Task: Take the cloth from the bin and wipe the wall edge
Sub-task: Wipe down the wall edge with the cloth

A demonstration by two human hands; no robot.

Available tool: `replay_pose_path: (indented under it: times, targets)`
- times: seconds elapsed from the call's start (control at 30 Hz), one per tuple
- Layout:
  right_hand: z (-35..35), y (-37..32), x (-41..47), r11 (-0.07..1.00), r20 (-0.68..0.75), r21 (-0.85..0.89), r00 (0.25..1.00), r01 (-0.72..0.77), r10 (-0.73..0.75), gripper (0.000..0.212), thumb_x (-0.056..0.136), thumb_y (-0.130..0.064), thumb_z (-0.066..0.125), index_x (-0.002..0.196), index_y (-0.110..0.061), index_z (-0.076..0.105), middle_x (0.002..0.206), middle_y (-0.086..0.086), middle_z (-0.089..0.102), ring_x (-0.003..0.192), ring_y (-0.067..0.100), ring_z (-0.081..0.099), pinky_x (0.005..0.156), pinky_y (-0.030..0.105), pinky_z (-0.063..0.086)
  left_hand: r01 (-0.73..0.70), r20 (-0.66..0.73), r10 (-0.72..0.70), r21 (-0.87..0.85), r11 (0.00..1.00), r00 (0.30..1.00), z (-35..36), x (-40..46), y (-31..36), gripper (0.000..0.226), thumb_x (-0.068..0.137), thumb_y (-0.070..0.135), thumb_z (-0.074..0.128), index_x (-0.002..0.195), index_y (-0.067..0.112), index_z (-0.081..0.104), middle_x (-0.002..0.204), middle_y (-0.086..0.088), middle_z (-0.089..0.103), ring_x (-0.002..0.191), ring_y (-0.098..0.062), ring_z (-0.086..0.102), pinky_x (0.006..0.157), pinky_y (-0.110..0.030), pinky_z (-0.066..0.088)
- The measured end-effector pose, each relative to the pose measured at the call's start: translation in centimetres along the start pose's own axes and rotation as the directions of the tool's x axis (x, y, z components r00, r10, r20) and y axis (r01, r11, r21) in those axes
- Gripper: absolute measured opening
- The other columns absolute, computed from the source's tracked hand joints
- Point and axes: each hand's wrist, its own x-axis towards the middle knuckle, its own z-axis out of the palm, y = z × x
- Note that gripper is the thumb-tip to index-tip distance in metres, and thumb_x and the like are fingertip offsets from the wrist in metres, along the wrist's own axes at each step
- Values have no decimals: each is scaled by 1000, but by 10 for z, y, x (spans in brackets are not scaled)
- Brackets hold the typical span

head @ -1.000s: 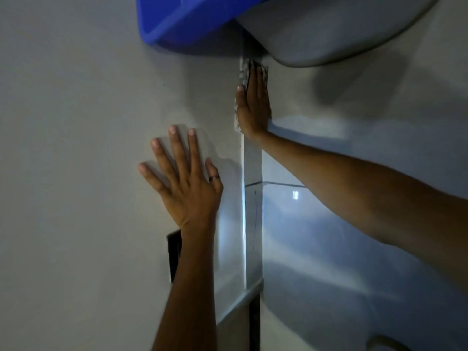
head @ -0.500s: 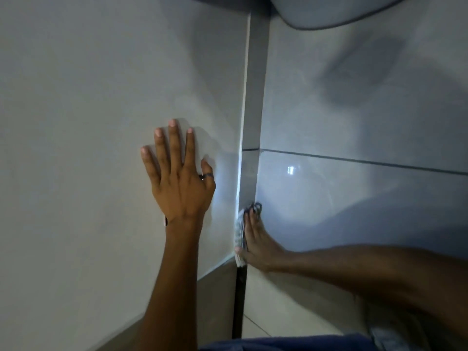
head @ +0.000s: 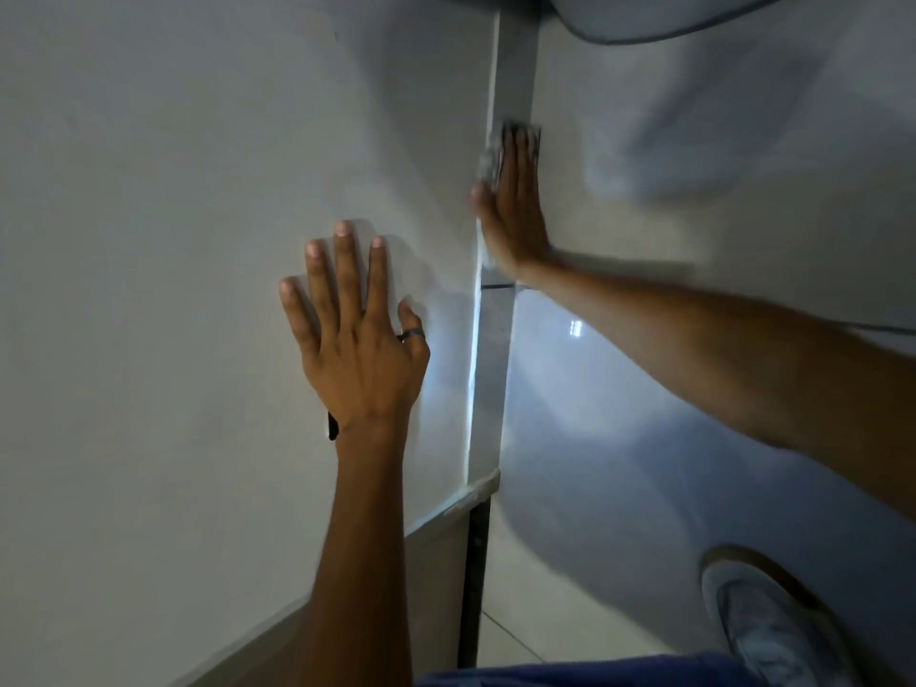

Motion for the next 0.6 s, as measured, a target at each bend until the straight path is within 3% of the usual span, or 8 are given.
replay_pose_path:
  times: [0.17, 0.33, 0.47, 0.53, 0.6]
  targets:
    - [-10, -19, 54, 999, -114, 53, 993, -3, 9, 78, 104, -48, 28, 162, 1, 10, 173, 23, 9, 162, 36, 7, 134, 46, 5, 52, 16, -52, -39, 998, 999, -7, 12, 9, 76, 108, 45, 50, 176, 29, 19, 183, -4, 3, 168, -32, 0, 131, -52, -10]
    - [32, 1, -44, 999, -149, 7, 988, 35, -34, 79, 103, -46, 35, 161, 4, 16, 172, 24, 16, 162, 36, 13, 132, 51, 14, 48, 24, -46, -69, 996, 999, -8, 21, 11, 77, 107, 47, 52, 175, 30, 20, 183, -5, 2, 168, -34, -1, 132, -56, -7]
    - [64, 43, -204, 999, 211, -29, 977, 32, -26, 97, 101, -47, 48, 161, -14, -21, 172, 7, -25, 162, 22, -17, 134, 40, -7, 54, 28, -52, -57, 997, 998, -5, 24, 15, 78, 106, 49, 50, 175, 31, 19, 183, -6, 1, 167, -37, 0, 131, -59, -6]
    - [67, 69, -268, 979, 419, -140, 905, 147, -76, 97, 103, -52, 41, 157, -14, -31, 166, 7, -39, 159, 23, -28, 134, 50, -2, 58, 20, -57, -55, 997, 998, -3, 27, 17, 78, 106, 50, 49, 175, 32, 19, 183, -5, 1, 167, -38, -1, 131, -60, -6]
    - [65, 86, -286, 964, 528, -164, 844, 209, -93, 93, 105, -57, 34, 156, -15, -32, 164, 6, -43, 157, 20, -32, 132, 54, 5, 63, 8, -62, -47, 997, 998, -1, 29, 20, 77, 107, 51, 48, 175, 32, 18, 183, -4, -1, 167, -37, -2, 129, -60, -8]
